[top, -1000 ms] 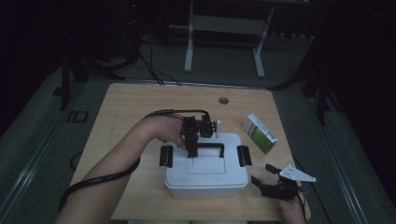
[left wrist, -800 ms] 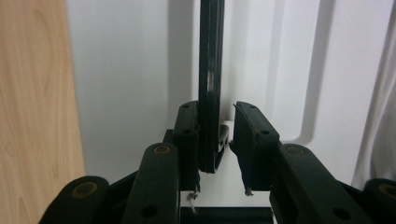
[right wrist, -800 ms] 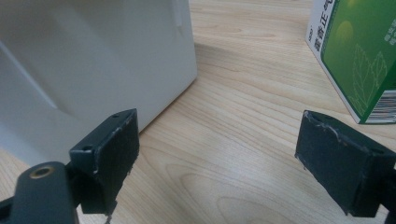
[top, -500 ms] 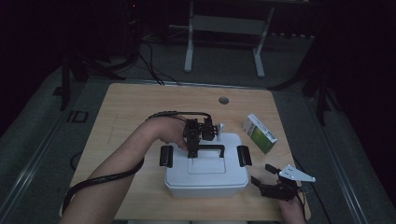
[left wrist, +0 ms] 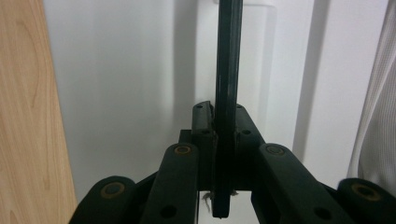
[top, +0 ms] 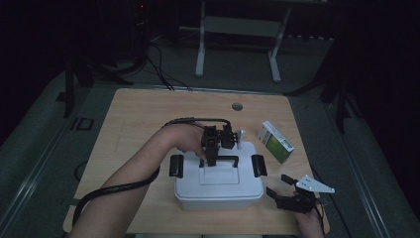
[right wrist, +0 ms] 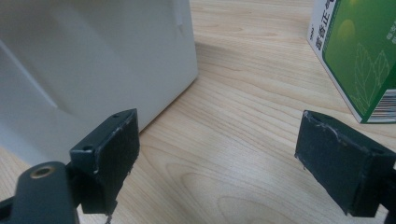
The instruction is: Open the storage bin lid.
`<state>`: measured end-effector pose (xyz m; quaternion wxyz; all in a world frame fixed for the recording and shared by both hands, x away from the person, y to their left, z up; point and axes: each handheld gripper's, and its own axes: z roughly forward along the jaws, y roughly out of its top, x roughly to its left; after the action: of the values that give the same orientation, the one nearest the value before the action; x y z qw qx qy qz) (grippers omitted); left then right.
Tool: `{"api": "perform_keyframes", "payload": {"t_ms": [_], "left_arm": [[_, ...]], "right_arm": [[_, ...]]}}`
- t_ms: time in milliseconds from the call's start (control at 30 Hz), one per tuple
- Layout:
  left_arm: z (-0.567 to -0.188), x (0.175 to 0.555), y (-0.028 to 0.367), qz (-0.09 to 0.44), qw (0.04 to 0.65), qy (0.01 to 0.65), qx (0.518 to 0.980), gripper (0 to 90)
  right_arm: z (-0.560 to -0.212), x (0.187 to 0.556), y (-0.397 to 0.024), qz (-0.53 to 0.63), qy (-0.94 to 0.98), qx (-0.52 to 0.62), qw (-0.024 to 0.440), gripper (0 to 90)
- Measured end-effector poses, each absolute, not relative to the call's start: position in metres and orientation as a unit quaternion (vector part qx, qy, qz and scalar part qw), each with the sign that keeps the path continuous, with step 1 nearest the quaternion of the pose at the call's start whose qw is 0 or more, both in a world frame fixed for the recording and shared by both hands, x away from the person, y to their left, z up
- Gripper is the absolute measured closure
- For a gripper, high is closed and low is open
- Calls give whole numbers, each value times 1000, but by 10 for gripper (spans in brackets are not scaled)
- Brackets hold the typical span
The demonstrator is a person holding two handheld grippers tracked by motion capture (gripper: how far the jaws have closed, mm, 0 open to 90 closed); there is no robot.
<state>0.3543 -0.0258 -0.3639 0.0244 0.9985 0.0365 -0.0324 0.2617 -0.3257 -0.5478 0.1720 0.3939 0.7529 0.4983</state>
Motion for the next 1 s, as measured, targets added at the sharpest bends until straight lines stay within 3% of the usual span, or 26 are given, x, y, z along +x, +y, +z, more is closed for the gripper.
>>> {"api": "perform_keyframes", "payload": {"t_ms": [1000], "left_arm": [[-332,353,-16,-10,53,36,998,837]], "right_arm": [[-548,262,-326,498,752,396,170,133]]}}
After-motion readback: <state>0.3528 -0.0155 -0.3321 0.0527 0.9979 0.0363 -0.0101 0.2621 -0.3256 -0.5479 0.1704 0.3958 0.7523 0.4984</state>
